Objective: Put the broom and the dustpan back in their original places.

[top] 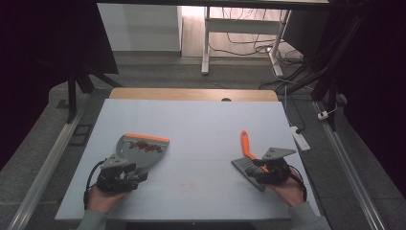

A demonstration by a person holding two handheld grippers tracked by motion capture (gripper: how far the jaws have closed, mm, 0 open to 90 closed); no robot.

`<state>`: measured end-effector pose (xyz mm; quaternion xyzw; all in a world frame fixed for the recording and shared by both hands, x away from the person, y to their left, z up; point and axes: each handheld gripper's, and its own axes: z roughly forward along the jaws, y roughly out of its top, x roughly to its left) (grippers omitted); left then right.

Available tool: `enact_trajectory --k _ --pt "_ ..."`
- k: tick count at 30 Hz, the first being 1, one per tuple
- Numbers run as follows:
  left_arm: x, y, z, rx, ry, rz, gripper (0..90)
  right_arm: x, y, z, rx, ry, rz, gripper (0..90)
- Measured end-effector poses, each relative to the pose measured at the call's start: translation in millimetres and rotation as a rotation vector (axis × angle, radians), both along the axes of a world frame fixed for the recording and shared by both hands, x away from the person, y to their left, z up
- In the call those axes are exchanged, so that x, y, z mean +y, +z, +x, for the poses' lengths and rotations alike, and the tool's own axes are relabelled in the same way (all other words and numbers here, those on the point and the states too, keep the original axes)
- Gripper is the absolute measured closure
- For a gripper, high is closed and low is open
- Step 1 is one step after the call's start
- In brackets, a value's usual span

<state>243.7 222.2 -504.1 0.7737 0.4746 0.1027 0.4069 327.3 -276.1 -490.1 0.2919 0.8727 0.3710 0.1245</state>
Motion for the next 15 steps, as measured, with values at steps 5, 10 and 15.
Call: enact_trajectory --k 5,10,15 --pt "-3.7 -0.8 0.6 0.006 -0.017 0.010 37.1 -4.4 -1.3 -2.4 -0.007 -0.008 0.008 46.2" --pt "-4.6 -1.1 1.8 0.006 -0.024 0.010 37.5 -3.9 -1.0 -2.7 -0.018 0.001 0.010 46.3" --pt "-4.9 -1.8 2.4 0.010 -0.027 0.008 37.4 -3.9 -0.9 -2.7 -0.025 -0.002 0.011 46.3"
